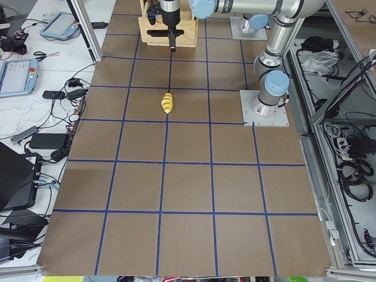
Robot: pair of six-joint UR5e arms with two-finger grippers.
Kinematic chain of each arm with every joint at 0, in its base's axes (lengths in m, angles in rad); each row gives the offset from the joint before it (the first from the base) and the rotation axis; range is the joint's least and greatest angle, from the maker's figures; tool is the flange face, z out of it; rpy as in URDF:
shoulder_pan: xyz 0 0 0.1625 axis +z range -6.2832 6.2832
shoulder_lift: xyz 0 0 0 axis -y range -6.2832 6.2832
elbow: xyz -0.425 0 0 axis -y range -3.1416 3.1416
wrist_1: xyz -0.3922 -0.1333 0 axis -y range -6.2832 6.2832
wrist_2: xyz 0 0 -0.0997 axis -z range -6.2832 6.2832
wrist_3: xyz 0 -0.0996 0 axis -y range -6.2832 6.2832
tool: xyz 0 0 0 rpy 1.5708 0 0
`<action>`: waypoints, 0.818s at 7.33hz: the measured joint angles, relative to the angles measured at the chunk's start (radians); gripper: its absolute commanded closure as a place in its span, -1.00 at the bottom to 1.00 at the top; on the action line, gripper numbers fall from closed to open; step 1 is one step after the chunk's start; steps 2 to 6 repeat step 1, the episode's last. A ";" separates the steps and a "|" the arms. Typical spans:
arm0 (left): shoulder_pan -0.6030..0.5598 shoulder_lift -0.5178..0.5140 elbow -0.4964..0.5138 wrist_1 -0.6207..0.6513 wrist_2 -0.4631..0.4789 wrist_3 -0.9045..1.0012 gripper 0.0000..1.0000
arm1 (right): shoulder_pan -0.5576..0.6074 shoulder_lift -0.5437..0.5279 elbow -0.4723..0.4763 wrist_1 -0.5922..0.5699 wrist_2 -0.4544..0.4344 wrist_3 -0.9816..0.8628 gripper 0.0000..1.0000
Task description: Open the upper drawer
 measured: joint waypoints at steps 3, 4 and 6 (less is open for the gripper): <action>-0.001 0.003 -0.006 0.001 -0.001 0.000 -1.00 | 0.000 0.000 0.000 0.000 0.000 0.000 -1.00; -0.001 0.003 -0.006 0.001 -0.001 0.000 -1.00 | 0.000 0.000 0.000 0.000 0.000 0.000 -1.00; -0.001 0.003 -0.006 0.001 -0.001 0.000 -1.00 | 0.000 0.000 0.000 0.000 0.000 0.000 -1.00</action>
